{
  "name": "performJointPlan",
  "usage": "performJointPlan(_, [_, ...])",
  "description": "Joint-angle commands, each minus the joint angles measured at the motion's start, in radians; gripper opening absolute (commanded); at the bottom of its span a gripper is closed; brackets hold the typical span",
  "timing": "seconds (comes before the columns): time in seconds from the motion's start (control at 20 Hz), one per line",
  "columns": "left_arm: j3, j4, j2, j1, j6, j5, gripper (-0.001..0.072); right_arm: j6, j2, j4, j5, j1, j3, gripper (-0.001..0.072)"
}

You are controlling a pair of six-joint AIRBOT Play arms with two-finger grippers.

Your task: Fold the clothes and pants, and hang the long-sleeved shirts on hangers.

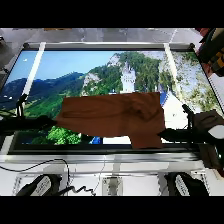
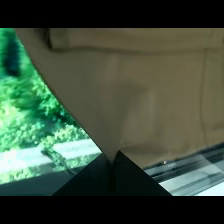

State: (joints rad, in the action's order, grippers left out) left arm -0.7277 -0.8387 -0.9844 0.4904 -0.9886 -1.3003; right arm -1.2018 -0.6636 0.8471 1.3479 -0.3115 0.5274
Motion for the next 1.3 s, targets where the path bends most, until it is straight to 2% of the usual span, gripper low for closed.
performJointPlan(0.0, [0.037,0.031,0.082,0.018,-0.008,-0.001,0.001,-0.084,0.132,-0.143,-0.112,0.002,-0.015,0.0008])
performJointPlan(0.1, [0.037,0.086,0.076,0.017,-0.012,0.046,0.0009,-0.141,0.115,-0.19,-0.354,0.035,-0.015,0.0008])
performJointPlan(0.25, [0.036,0.179,0.047,0.009,-0.089,0.23,0.0009,-0.233,0.0,-0.251,-0.705,0.153,-0.011,0.0008])
performJointPlan(0.4, [0.036,0.289,-0.031,-0.065,-0.108,0.438,0.0009,-0.234,-0.203,-0.297,-0.983,0.309,0.045,0.0008])
performJointPlan(0.5, [0.034,0.329,-0.103,-0.138,-0.108,0.592,0.0009,-0.238,-0.366,-0.298,-1.082,0.38,0.134,0.0008])
performJointPlan(0.65, [0.029,0.424,-0.216,-0.211,-0.108,0.809,0.001,-0.244,-0.593,-0.3,-1.154,0.405,0.293,0.0009])
performJointPlan(0.85, [-0.047,0.456,-0.387,-0.248,-0.083,0.825,0.0011,-0.283,-0.788,-0.3,-1.16,0.371,0.432,0.001])
performJointPlan(0.9, [-0.066,0.454,-0.425,-0.26,-0.077,0.815,0.0087,-0.283,-0.809,-0.3,-1.156,0.367,0.439,0.0065])
performJointPlan(0.95, [-0.085,0.454,-0.46,-0.27,-0.076,0.79,0.0431,-0.282,-0.819,-0.294,-1.155,0.366,0.437,0.0374])
performJointPlan(1.0, [-0.1,0.454,-0.484,-0.274,-0.057,0.758,0.0711,-0.281,-0.822,-0.287,-1.144,0.366,0.438,0.0676])
performJointPlan(1.05, [-0.111,0.453,-0.497,-0.273,-0.011,0.723,0.0699,-0.278,-0.82,-0.282,-1.124,0.366,0.438,0.07])
performJointPlan(1.15, [-0.118,0.441,-0.492,-0.261,0.065,0.688,0.0699,-0.278,-0.82,-0.258,-1.082,0.366,0.438,0.0696])
performJointPlan(1.25, [-0.121,0.373,-0.472,-0.223,0.079,0.678,0.0697,-0.278,-0.82,-0.22,-1.028,0.366,0.438,0.0695])
